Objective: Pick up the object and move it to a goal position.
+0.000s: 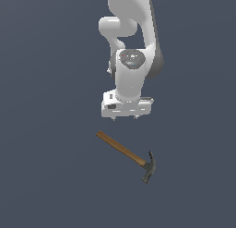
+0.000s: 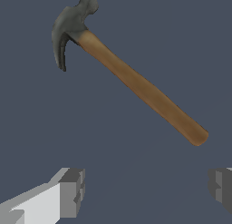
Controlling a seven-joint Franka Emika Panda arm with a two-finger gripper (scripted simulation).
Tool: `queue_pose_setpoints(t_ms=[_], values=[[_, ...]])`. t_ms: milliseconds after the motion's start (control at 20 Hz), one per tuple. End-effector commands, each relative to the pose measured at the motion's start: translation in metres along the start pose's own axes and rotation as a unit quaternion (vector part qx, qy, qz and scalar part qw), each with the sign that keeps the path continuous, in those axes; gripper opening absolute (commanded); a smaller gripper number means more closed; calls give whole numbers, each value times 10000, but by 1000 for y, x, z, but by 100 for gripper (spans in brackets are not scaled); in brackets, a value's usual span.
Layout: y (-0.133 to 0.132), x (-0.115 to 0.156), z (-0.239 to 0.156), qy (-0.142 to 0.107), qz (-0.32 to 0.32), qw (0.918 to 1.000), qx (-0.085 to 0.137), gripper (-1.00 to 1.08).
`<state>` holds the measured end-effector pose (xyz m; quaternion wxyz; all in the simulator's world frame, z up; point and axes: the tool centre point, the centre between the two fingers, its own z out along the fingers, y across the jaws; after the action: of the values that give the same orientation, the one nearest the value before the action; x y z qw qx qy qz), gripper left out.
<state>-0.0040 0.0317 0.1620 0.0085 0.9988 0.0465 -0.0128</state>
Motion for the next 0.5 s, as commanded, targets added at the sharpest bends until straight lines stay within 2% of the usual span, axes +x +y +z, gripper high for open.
queue_pose_setpoints(t_ms=[0,450], values=[[0,0,0,-1,10,10000,-1,100],[0,9,7,8,-327,9995,-9,100]])
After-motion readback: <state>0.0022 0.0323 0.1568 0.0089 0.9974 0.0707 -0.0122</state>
